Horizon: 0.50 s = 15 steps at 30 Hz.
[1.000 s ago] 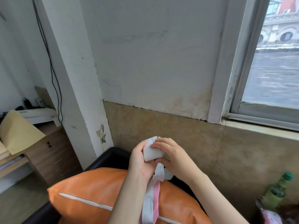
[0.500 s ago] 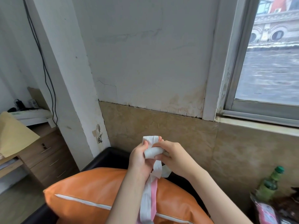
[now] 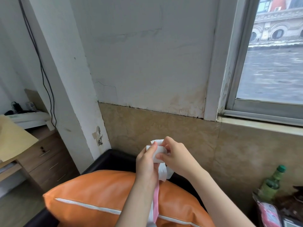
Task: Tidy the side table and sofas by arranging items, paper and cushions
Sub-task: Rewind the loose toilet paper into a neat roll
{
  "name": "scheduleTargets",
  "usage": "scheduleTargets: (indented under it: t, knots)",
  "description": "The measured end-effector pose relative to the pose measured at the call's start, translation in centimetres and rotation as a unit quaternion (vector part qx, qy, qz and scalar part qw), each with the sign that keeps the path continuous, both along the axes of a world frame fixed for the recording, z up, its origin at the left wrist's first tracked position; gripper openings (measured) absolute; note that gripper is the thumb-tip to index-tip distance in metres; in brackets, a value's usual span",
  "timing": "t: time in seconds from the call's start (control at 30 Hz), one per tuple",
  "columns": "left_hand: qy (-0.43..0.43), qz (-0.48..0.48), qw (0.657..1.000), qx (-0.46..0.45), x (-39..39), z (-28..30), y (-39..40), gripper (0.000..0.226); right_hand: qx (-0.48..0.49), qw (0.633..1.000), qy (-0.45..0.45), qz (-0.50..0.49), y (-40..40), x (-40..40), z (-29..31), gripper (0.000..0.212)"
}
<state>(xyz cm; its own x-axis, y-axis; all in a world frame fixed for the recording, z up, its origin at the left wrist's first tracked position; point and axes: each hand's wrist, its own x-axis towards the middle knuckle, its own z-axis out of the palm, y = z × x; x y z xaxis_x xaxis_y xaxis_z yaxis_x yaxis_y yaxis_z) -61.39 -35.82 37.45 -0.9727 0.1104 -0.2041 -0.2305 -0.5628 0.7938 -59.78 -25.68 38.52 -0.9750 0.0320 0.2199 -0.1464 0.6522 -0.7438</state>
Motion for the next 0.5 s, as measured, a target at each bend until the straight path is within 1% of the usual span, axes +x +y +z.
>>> scheduleTargets:
  t: [0.1, 0.2, 0.3, 0.4, 0.43, 0.5]
  knots:
    - [-0.013, 0.017, 1.000, 0.022, 0.0, -0.1, 0.0, 0.018, -0.007, 0.999, 0.034, -0.019, -0.6, 0.3, -0.1, 0.023]
    - [-0.040, -0.023, 0.999, 0.025, -0.2, 0.4, -0.4, 0.022, -0.045, 0.997, 0.060, -0.018, -0.7, 0.1, -0.3, 0.019]
    - [-0.083, -0.079, 0.993, -0.005, -0.7, 1.4, -1.4, 0.023, -0.043, 0.997, 0.065, -0.012, -0.6, -0.1, -0.6, 0.011]
    - [-0.110, -0.113, 0.986, -0.050, -1.2, 1.8, -2.1, 0.026, -0.045, 0.997, 0.060, -0.010, -0.6, -0.2, -0.7, 0.011]
    - [-0.118, -0.110, 0.985, -0.065, -1.4, 1.7, -2.2, 0.027, -0.043, 0.997, 0.059, -0.006, -0.7, -0.2, -0.6, 0.011]
    - [-0.132, -0.073, 0.985, -0.079, -1.8, 1.3, -2.0, 0.028, -0.015, 0.999, 0.048, 0.007, -0.7, -0.4, -0.6, 0.011]
